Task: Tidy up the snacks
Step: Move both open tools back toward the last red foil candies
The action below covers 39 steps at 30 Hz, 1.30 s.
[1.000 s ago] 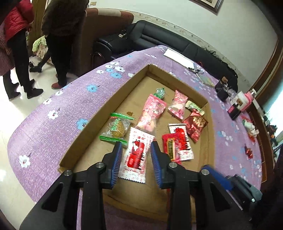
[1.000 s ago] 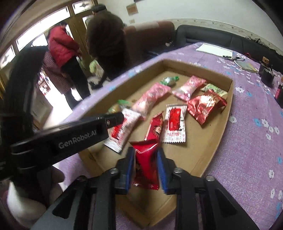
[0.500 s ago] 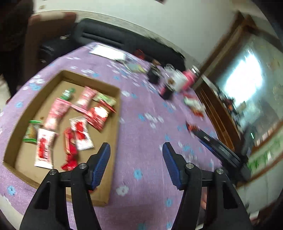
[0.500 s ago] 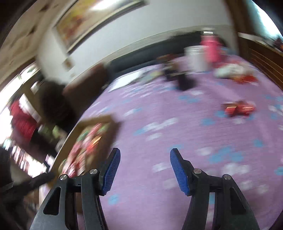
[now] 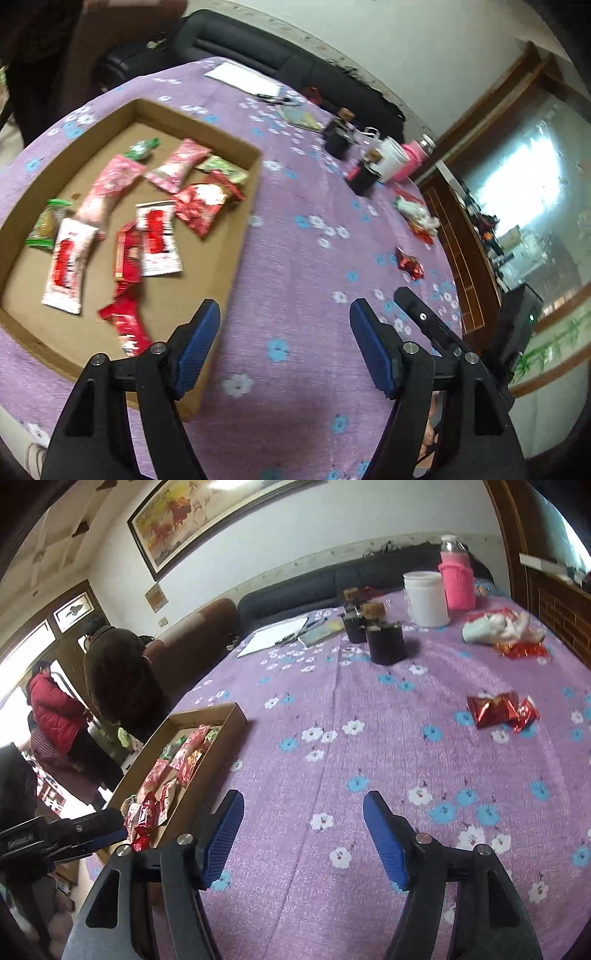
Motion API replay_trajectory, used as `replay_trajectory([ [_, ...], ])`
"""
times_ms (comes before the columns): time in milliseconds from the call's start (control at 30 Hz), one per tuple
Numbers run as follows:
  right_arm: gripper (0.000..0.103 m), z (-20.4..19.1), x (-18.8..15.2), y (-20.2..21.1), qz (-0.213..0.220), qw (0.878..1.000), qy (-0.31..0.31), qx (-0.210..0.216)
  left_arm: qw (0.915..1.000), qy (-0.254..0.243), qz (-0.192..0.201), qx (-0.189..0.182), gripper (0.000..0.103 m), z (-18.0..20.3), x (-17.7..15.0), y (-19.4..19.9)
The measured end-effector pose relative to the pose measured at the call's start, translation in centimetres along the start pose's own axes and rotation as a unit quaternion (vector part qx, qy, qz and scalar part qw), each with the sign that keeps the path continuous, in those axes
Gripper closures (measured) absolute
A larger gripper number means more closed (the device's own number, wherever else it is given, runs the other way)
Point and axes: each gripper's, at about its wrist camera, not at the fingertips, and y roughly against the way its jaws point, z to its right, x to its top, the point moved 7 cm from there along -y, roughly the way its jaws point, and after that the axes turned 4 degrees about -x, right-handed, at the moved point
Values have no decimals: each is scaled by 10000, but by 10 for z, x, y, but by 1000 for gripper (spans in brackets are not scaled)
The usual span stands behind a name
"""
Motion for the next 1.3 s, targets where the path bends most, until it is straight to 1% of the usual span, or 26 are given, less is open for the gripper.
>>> replay_trajectory([
  [100, 33, 17, 0, 4, 4, 9998, -56, -185, 9993, -226, -247, 149, 30, 11, -7, -11],
  [133, 33, 27, 1, 5, -2, 9996, -141, -251, 9985, -349, -369, 189, 30, 17, -11, -16],
  [167, 33, 36, 2, 6, 6, 9993, -228, -306, 9982, -404, -407, 194, 30, 20, -14, -18],
  [300, 33, 79, 14, 15, 134, 9958, -638, -650, 9971, -629, -399, 173, 30, 30, -21, -20],
  [367, 33, 104, 23, 18, 183, 9925, -893, -812, 9961, -753, -405, 221, 30, 32, -24, -22],
  [467, 33, 143, 36, 18, 252, 9856, -1266, -1092, 9945, -919, -420, 282, 31, 35, -28, -26],
  [600, 33, 188, 51, 6, 237, 9754, -1732, -1345, 9915, -1169, -413, 393, 31, 40, -31, -31],
  [700, 34, 210, 63, -8, 181, 9695, -1871, -1571, 9910, -1204, -459, 359, 31, 42, -33, -33],
  [767, 34, 219, 70, -20, 158, 9660, -1923, -1721, 9908, -1218, -457, 367, 31, 41, -34, -33],
  [833, 37, 223, 77, -33, 114, 9644, -1877, -1861, 9910, -1212, -451, 354, 31, 40, -34, -32],
  [900, 45, 224, 83, -47, 27, 9633, -1746, -2040, 9910, -1210, -445, 370, 31, 39, -33, -32],
  [933, 48, 222, 84, -54, -53, 9642, -1683, -2049, 9911, -1201, -449, 371, 31, 38, -33, -32],
  [967, 54, 219, 84, -61, -120, 9661, -1616, -2011, 9912, -1190, -451, 376, 31, 37, -33, -32],
  [1033, 55, 206, 86, -67, -168, 9716, -1386, -1911, 9915, -1156, -449, 387, 31, 34, -33, -33],
  [1100, 57, 182, 83, -72, -286, 9813, -1067, -1577, 9919, -1121, -462, 377, 31, 33, -33, -35],
  [1167, 57, 155, 75, -79, -525, 9900, -702, -1109, 9918, -1117, -501, 363, 31, 34, -35, -38],
  [1200, 57, 137, 68, -80, -714, 9940, -542, -633, 9916, -1133, -521, 349, 31, 35, -36, -39],
  [1233, 57, 127, 63, -79, -821, 9951, -463, -306, 9913, -1151, -537, 339, 31, 36, -38, -40],
  [1267, 58, 115, 60, -73, -859, 9956, -369, 48, 9911, -1166, -547, 333, 31, 36, -38, -40],
  [1300, 57, 112, 60, -66, -773, 9962, -354, 161, 9910, -1176, -555, 325, 31, 37, -39, -41],
])
